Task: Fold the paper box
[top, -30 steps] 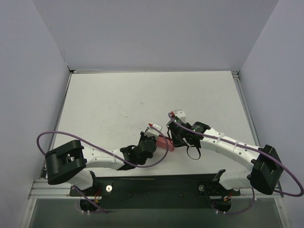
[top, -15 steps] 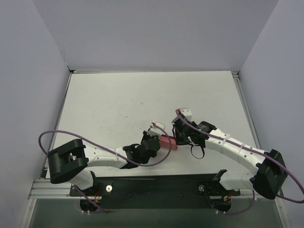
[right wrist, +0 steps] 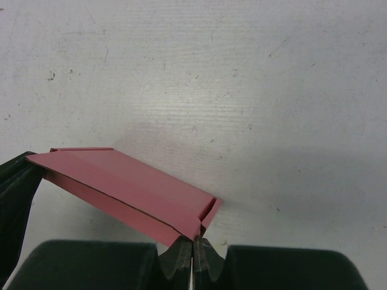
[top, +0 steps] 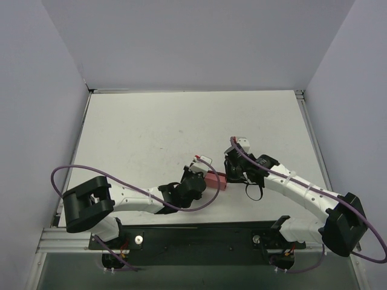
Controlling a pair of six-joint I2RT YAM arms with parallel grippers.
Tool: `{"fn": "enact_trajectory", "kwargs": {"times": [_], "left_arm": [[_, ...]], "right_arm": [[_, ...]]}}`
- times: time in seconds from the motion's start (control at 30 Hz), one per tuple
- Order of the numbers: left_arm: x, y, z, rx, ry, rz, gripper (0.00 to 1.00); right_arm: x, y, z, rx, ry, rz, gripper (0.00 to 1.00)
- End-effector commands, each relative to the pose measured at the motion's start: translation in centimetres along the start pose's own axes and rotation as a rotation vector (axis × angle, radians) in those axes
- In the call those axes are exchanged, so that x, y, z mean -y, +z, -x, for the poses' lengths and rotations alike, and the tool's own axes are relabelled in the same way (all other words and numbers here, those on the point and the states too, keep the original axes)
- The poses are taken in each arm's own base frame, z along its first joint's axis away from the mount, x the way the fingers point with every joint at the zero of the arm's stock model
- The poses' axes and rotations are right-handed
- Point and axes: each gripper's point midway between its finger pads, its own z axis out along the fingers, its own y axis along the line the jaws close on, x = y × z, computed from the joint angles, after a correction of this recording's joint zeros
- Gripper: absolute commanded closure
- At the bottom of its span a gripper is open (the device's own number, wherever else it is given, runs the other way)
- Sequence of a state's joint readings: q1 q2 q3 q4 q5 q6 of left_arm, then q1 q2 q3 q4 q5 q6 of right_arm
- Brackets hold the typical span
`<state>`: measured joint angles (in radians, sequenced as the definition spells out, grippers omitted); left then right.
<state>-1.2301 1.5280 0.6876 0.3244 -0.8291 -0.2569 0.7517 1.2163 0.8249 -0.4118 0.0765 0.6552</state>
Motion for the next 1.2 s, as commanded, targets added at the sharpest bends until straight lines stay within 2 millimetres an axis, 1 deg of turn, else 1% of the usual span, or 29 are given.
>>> {"fn": "enact_trajectory", "kwargs": {"times": [0.0, 0.53, 0.67, 0.83, 0.93, 0.97, 1.07, 1.13, 1.17], "left_arm": [[0.6, -1.0, -7.1, -0.216, 0.176, -0.088, 1.00], [0.4, -0.8, -7.7, -0.228, 0.203, -0.075, 1.00], [0.6, -0.8, -7.5, -0.227, 0.202, -0.077, 1.00], [0.8, -0.8, -6.9, -0.222, 0.177, -0.076, 1.00], [0.9, -0.9, -6.7, -0.222, 0.170, -0.080, 1.00], [1.0, -0.9, -6.5, -0.218, 0.164, -0.083, 1.00], [1.2, -0.9, -6.4, -0.217, 0.157, -0.089, 1.00], [1.3, -0.9, -6.4, -0.219, 0.152, -0.089, 1.00], [1.3, -0.9, -6.4, -0.222, 0.151, -0.088, 1.00]], "right_arm": [[-2.0, -0.7, 1.7, 0.054, 0.062, 0.115, 1.00], [-2.1, -0.7, 1.8, 0.048, 0.125, 0.176, 1.00], [-1.9, -0.4, 1.4, 0.038, 0.119, 0.172, 1.00], [-0.2, 0.2, 0.3, 0.029, 0.092, 0.106, 1.00], [1.0, 0.4, -0.8, 0.010, 0.068, 0.064, 1.00], [1.7, 0.7, -1.1, 0.017, 0.064, 0.034, 1.00], [2.3, 1.2, -1.8, 0.015, 0.035, -0.007, 1.00], [2.3, 1.3, -2.6, 0.006, 0.006, -0.029, 1.00], [2.8, 1.5, -2.6, 0.013, -0.006, -0.064, 1.00]]}}
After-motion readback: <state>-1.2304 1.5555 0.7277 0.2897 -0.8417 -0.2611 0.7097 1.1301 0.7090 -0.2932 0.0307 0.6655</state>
